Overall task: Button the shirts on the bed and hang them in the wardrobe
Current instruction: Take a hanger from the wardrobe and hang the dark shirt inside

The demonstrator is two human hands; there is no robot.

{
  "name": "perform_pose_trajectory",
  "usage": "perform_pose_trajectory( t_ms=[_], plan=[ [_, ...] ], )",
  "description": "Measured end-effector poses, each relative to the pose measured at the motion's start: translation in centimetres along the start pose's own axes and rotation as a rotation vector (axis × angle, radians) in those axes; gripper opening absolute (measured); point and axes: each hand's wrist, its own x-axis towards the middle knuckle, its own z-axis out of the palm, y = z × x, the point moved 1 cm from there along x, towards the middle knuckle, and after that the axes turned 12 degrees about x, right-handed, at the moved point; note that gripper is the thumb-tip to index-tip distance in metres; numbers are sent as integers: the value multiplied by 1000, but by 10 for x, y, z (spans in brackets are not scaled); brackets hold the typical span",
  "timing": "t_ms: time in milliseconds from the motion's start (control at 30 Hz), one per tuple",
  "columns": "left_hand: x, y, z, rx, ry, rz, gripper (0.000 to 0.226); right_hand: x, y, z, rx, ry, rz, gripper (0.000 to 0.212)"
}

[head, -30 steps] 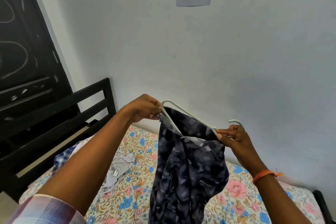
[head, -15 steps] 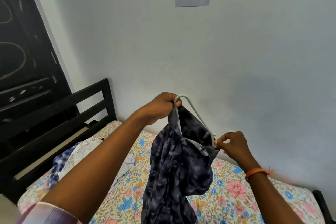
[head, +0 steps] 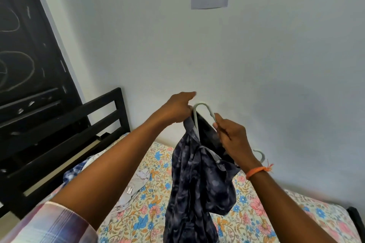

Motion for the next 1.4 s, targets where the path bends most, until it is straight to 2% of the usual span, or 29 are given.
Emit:
perform_pose_trajectory(
  t_ms=[67,100,267,400,467,567,633,667,700,767,800,833,900,933,1033,1067,1167,1200,1300,1367,1400],
  plan=[
    [2,-1,1,304,52,-81,10,-2,-3,4,-65,-83,-69,31],
    [2,-2,3,375,77,-86,11,-2,-4,7,-91,-128,-93,33],
    [-4,-7,17,410,238,-101,15,-4,-4,15,-187,-239,-96,44],
    [-14,0,31,612,258,1,21,-9,-3,22,-365,-343,-34,59],
    [-15,-3,35,668,278,32,13,-9,-3,25,-402,-372,-32,58],
    [-21,-2,45,681,309,53,14,-15,-12,35,-474,-509,-44,56],
    [-25,5,58,688,316,121,19,-16,-17,40,-517,-569,-15,39],
    [-27,8,64,664,315,151,23,-12,-20,40,-508,-553,51,32],
    [-28,8,67,608,323,156,26,-8,-18,37,-455,-502,141,35],
    [-23,2,65,427,343,122,28,-3,-9,23,-250,-292,355,66],
    [-21,0,63,340,338,119,25,-1,-5,16,-158,-196,451,73],
    [-20,-2,61,270,326,137,22,1,-3,12,-124,-157,491,65],
    [-21,-3,62,183,272,185,16,4,-4,8,-144,-200,511,18],
    [-21,-4,63,171,243,203,15,5,-6,7,-141,-222,514,16],
    [-26,-10,63,130,174,241,19,9,-12,4,-135,-292,513,29],
    [-27,-12,62,184,167,247,23,11,-16,2,-111,-313,516,29],
    [-28,-12,62,643,285,297,35,18,-30,-5,-49,-403,509,22],
    [-26,-10,63,700,292,336,36,20,-33,-7,-40,-434,504,18],
    [-21,-4,66,581,200,383,19,28,-38,-16,-40,-449,474,10],
    [-16,-1,68,507,186,351,7,29,-38,-24,-26,-423,482,15],
    [-15,1,68,479,209,344,9,30,-39,-27,-50,-412,467,22]
  ],
)
